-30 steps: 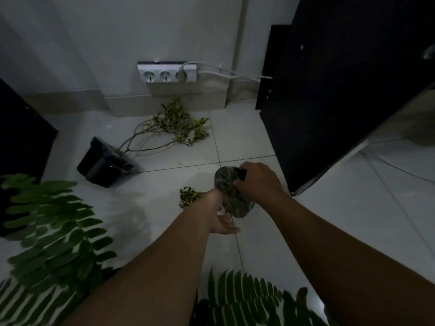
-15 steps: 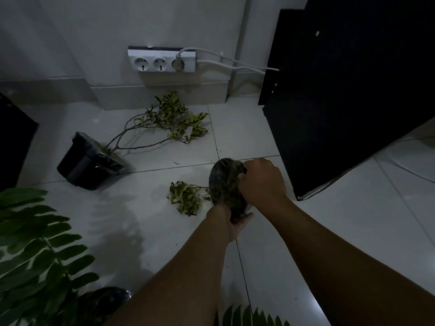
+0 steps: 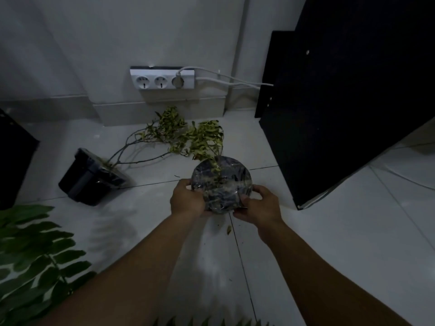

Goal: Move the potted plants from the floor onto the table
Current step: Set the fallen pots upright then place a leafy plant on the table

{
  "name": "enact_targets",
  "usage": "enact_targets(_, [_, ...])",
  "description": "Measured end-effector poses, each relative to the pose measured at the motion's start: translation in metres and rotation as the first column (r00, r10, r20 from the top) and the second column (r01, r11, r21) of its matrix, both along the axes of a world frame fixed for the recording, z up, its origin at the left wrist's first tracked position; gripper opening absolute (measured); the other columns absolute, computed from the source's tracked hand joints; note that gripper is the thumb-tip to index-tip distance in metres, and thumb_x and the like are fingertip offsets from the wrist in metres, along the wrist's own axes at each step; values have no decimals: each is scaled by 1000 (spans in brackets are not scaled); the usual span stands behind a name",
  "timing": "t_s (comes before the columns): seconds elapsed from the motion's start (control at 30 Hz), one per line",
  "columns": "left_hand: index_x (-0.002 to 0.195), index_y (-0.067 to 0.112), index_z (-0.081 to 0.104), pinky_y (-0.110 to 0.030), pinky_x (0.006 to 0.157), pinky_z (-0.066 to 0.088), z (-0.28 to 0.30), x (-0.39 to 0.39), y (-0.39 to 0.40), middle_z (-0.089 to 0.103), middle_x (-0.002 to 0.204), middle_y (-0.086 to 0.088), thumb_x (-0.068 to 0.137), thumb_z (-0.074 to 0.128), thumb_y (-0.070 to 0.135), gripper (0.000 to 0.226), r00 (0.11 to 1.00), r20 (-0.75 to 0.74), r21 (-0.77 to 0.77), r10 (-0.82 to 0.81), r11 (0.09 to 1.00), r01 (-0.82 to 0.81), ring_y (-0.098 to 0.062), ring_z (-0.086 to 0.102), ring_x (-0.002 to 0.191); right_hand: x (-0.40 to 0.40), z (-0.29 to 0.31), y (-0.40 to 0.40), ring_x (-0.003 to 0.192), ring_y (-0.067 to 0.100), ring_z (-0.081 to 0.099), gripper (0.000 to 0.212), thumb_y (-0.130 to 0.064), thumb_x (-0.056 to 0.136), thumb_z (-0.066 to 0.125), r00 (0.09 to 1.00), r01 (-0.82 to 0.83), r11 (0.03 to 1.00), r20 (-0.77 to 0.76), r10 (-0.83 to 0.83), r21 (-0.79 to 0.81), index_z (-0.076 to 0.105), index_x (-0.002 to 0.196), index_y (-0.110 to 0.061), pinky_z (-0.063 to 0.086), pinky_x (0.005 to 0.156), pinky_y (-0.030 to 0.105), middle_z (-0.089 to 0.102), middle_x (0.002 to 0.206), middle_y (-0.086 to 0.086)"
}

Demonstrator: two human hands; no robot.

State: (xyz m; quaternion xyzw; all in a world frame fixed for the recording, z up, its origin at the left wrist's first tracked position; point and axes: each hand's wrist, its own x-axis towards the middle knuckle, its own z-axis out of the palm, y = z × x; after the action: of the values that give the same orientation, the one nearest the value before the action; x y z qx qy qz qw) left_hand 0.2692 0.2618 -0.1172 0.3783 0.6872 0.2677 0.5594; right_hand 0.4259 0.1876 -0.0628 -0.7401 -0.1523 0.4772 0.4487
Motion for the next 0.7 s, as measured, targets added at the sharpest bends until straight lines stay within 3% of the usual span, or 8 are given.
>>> enact_targets(0.13, [114, 29, 64, -53, 76, 62, -11, -5, -3, 74, 110, -10, 77, 70, 39, 39, 992, -8, 40, -123, 992, 124, -36, 75, 93, 1, -9, -8, 90, 43, 74, 37, -5, 85, 77, 998, 46, 998, -49, -48, -47, 59, 116, -12, 65, 68, 49, 67, 115, 31])
enact_targets(0.27, [128, 23, 63, -48, 90, 59, 16, 3, -11, 72, 114, -10, 94, 65, 26, 34, 978, -122, 117, -168, 976, 182, -33, 69, 102, 4, -12, -11, 85, 40, 72, 35, -1, 92, 68, 992, 34, 999, -123, -39, -38, 52, 121, -10, 63, 70, 49, 65, 118, 33])
enact_targets(0.37, [132, 25, 61, -52, 88, 59, 17, 1, -9, 71, 118, -13, 93, 66, 33, 40, 973, -131, 96, -189, 975, 202, -37, 69, 104, 4, 0, -11, 81, 39, 68, 47, 0, 93, 67, 987, 0, 997, -158, -13, -81, 46, 134, -6, 58, 76, 53, 62, 116, 33])
enact_targets(0.43, [133, 25, 54, -55, 84, 60, 24, -9, -6, 69, 120, -17, 91, 64, 42, 47, 970, -141, 36, -198, 978, 205, -40, 68, 105, 3, 13, -10, 85, 41, 66, 58, -2, 91, 70, 982, -72, 980, -185, 37, -184, 41, 142, -1, 59, 72, 53, 58, 116, 34])
enact_targets(0.53, [129, 12, 46, -52, 70, 64, 58, -34, 6, 62, 120, -18, 97, 57, 40, 44, 956, -231, -33, -180, 984, 178, -38, 67, 98, -2, 43, -6, 79, 43, 68, 45, -12, 94, 67, 942, -319, 875, -222, 251, -364, 41, 129, -2, 63, 56, 49, 58, 120, 43])
enact_targets(0.6, [125, 7, 51, -48, 61, 65, 82, -58, 24, 64, 117, -18, 95, 59, 32, 40, 909, -345, -44, -233, 972, 232, -34, 71, 84, -16, 59, 2, 73, 42, 68, 53, -15, 99, 61, 870, -492, 755, -288, 401, -433, 35, 140, 4, 60, 48, 48, 62, 108, 43])
enact_targets(0.63, [122, 6, 55, -46, 61, 65, 92, -69, 33, 67, 113, -18, 92, 61, 28, 37, 879, -399, -34, -260, 962, 270, -34, 73, 79, -25, 64, 7, 73, 42, 67, 59, -15, 101, 58, 835, -550, 709, -316, 451, -440, 30, 147, 8, 59, 47, 47, 62, 105, 43])
enact_targets(0.7, [114, 8, 62, -43, 71, 64, 113, -92, 52, 71, 108, -17, 87, 60, 23, 31, 835, -482, 48, -264, 944, 326, -34, 73, 85, -51, 70, 24, 82, 44, 66, 64, -17, 103, 53, 779, -627, 648, -346, 522, -433, 23, 153, 10, 61, 54, 48, 59, 120, 44])
